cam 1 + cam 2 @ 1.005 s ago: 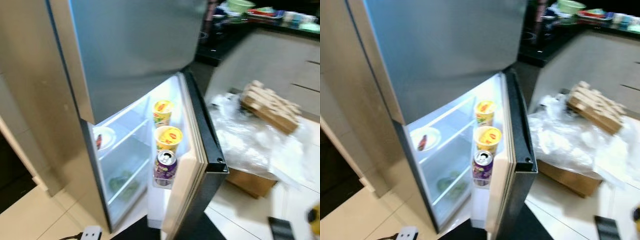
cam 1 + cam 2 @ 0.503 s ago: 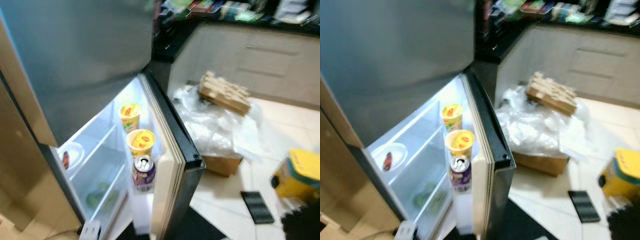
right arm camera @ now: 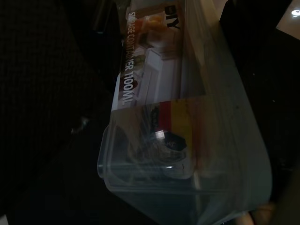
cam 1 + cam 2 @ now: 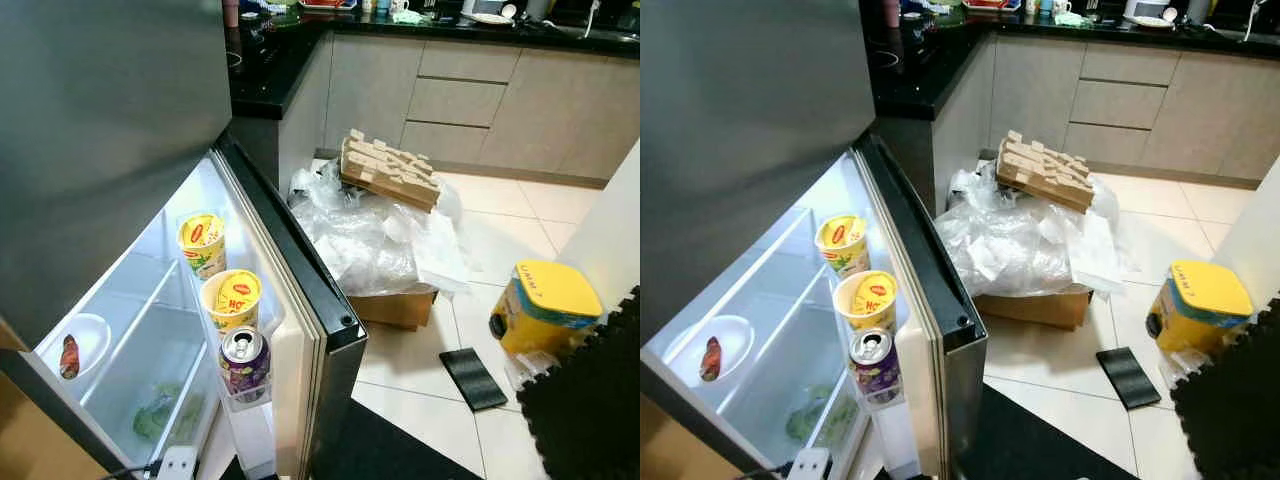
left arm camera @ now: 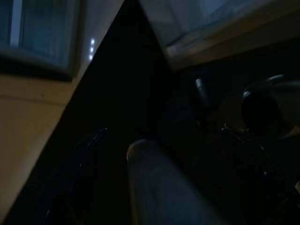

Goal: Restocking fridge

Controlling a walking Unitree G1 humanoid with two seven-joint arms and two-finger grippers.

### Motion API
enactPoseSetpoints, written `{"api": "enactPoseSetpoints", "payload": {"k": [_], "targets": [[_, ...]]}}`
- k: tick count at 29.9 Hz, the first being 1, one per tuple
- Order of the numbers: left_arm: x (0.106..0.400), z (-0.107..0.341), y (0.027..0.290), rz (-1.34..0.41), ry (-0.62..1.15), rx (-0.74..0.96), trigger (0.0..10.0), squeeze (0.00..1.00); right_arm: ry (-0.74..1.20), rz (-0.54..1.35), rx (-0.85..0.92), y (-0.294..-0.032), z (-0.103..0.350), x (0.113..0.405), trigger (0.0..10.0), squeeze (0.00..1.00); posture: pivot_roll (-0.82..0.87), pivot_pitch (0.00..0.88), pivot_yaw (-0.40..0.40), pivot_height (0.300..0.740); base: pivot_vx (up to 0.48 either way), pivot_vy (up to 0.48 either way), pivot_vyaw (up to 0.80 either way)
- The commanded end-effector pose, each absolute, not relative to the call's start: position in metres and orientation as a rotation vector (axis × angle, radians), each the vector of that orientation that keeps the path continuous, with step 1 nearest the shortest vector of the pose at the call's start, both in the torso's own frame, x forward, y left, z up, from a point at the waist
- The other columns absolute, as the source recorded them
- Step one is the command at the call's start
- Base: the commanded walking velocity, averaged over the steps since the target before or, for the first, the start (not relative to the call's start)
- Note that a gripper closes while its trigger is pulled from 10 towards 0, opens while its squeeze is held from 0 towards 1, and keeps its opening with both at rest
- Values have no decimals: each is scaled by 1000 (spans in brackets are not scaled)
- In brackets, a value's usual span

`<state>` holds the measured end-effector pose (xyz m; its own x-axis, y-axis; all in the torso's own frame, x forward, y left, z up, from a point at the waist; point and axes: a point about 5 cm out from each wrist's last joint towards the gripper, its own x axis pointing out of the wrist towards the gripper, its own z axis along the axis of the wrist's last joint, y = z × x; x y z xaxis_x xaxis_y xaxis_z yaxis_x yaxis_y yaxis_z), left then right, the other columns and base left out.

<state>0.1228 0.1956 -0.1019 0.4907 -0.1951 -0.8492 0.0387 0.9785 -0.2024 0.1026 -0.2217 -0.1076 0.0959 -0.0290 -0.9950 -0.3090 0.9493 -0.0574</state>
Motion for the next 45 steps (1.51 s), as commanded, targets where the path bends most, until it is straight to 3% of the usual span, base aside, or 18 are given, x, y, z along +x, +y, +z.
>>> {"api": "enactPoseSetpoints", "payload": {"k": [1,5,21,27,45], "targets": [[120,-104,190,-143,1064,-180,10000,0,1463,205,-266,-224,-108,101,10000,0,-74,0,-15,740,0,-465,0],[120,-104,189,-147,1068,-177,10000,0,1476,208,-258,-224,-109,95,10000,0,-77,0,-13,740,0,-465,0],[117,-105,189,-122,1076,-177,10000,0,1465,221,-247,-211,-110,101,10000,0,-77,0,-17,740,0,0,0],[119,-105,190,-119,1067,-169,10000,0,1459,220,-249,-213,-109,105,10000,0,-76,0,-18,740,0,-470,0],[166,-84,209,53,849,-191,10000,0,1458,219,-250,-222,-105,112,10000,0,-78,0,-17,740,0,-69,0]]}}
